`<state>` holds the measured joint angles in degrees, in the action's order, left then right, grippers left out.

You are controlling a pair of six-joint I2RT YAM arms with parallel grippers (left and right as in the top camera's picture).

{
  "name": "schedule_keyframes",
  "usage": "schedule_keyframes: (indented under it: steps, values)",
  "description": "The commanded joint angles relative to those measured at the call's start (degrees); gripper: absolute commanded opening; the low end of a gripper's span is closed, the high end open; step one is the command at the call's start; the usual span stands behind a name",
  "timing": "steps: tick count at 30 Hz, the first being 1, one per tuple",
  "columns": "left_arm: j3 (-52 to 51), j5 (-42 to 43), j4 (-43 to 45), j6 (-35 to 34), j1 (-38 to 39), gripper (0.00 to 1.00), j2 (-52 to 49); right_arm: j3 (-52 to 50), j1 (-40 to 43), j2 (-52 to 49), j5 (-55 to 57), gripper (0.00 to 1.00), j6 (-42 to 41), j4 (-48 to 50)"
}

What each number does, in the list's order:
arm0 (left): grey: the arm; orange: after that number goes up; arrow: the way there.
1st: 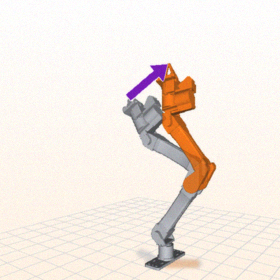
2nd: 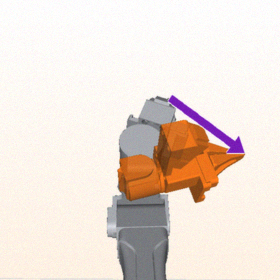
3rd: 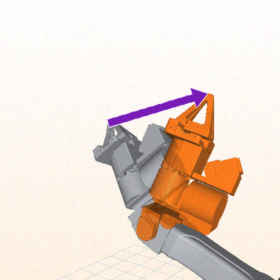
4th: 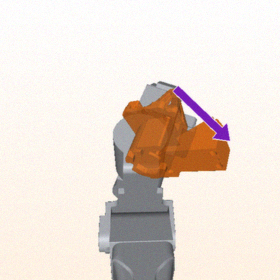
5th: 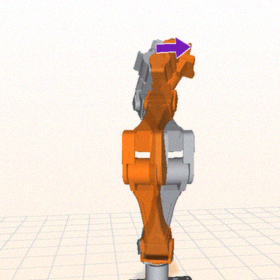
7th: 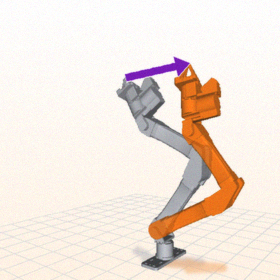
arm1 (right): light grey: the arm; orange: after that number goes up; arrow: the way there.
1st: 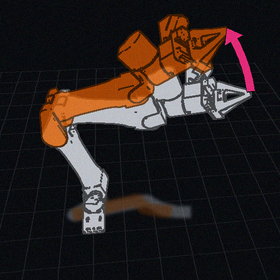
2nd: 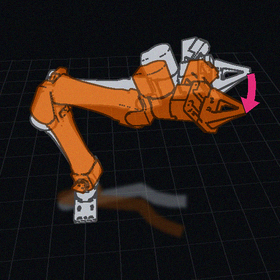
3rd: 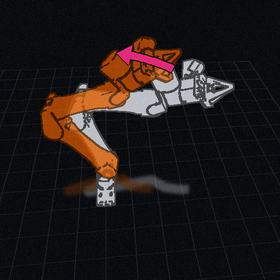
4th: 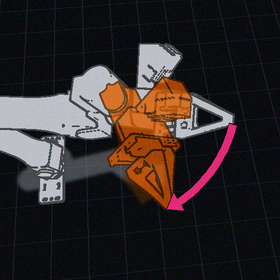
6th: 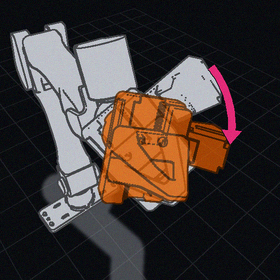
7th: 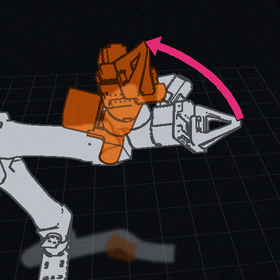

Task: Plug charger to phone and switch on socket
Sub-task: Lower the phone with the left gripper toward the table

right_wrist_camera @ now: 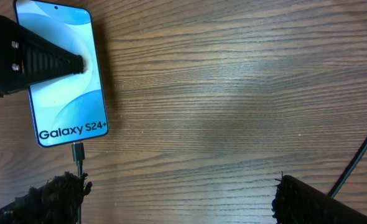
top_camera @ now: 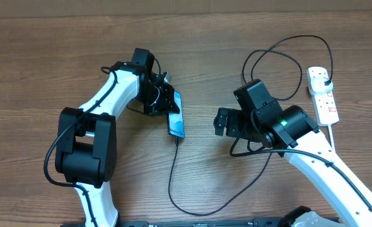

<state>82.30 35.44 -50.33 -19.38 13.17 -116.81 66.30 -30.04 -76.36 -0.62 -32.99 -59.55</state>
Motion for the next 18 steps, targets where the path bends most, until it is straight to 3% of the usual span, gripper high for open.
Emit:
schedule_keyframes:
  steps: [1, 18]
  values:
    - [-0.15, -0.52, 0.24, -0.98, 0.37, 0.04, -0.09, 1.2, 0.17, 0.04, 0.55, 1.0, 0.04, 0.24]
    - [-0.17, -2.86, -0.37, -0.74, 0.37, 0.04, -0.09, 1.2, 0.17, 0.02, 0.57, 1.0, -0.17, 0.22]
